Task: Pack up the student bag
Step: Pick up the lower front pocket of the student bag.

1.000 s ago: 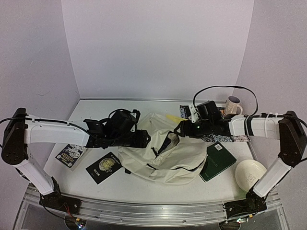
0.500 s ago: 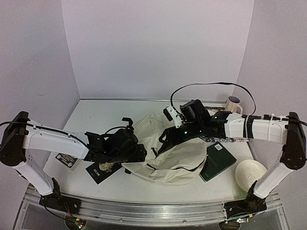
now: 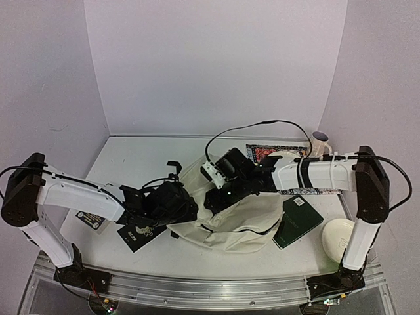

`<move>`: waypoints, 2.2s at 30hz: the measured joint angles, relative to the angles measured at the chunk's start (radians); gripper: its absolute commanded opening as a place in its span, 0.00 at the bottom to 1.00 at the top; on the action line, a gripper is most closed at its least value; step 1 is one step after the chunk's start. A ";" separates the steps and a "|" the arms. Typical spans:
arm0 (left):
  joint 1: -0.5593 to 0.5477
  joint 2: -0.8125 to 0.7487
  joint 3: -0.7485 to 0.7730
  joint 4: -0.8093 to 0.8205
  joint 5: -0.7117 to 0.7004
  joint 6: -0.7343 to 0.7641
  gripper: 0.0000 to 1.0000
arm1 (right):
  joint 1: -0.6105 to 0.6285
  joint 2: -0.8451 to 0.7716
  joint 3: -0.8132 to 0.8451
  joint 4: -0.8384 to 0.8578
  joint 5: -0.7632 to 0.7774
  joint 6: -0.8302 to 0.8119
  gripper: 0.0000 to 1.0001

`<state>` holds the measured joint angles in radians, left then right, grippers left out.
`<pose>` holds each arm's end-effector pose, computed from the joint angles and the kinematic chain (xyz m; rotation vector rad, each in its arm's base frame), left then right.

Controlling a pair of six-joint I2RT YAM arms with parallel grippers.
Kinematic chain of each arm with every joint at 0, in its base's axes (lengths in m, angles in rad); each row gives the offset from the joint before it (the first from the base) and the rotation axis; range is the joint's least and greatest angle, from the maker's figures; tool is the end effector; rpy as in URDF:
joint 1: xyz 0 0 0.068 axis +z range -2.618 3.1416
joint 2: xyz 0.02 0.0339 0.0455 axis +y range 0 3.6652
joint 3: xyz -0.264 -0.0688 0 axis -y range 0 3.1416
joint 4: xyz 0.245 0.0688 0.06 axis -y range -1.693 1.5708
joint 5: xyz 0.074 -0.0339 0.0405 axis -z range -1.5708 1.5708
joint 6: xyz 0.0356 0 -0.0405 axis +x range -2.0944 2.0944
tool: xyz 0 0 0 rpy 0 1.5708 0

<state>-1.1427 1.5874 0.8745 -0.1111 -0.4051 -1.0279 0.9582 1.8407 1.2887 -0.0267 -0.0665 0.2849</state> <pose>0.1462 -0.2866 0.1843 -0.0547 2.3898 -0.5973 0.2408 0.3468 0.2307 -0.7834 2.1155 0.7718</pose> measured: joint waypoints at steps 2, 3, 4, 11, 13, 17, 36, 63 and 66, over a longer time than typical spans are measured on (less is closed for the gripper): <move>0.000 0.015 0.000 0.012 0.000 -0.001 0.66 | 0.001 0.024 0.016 -0.008 0.013 -0.005 0.42; 0.000 0.021 0.000 0.017 0.001 -0.001 0.65 | 0.003 0.033 0.021 -0.012 0.017 -0.006 0.41; 0.000 0.025 0.000 0.020 0.001 -0.001 0.65 | 0.003 0.043 0.024 -0.014 0.021 -0.008 0.40; 0.000 0.043 0.000 0.046 0.007 -0.001 0.64 | 0.008 0.093 0.039 -0.030 0.030 -0.024 0.30; 0.000 0.050 0.000 0.054 0.009 -0.001 0.64 | 0.009 0.098 0.043 -0.034 0.030 -0.029 0.23; 0.000 0.060 0.000 0.062 0.012 -0.002 0.63 | 0.009 0.100 0.054 -0.037 0.030 -0.034 0.13; 0.000 0.076 -0.021 0.121 0.017 -0.027 0.61 | 0.014 -0.036 0.040 -0.048 0.059 -0.023 0.00; -0.068 0.020 -0.143 0.466 0.069 0.644 0.66 | -0.007 -0.094 -0.027 0.065 -0.012 0.076 0.00; -0.068 0.025 -0.163 0.521 0.063 0.677 0.64 | -0.007 -0.094 -0.032 0.075 -0.025 0.084 0.00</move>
<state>-1.2102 1.6122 0.7120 0.4097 -0.3422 -0.3512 0.9512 1.7462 1.2569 0.0479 -0.0914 0.3693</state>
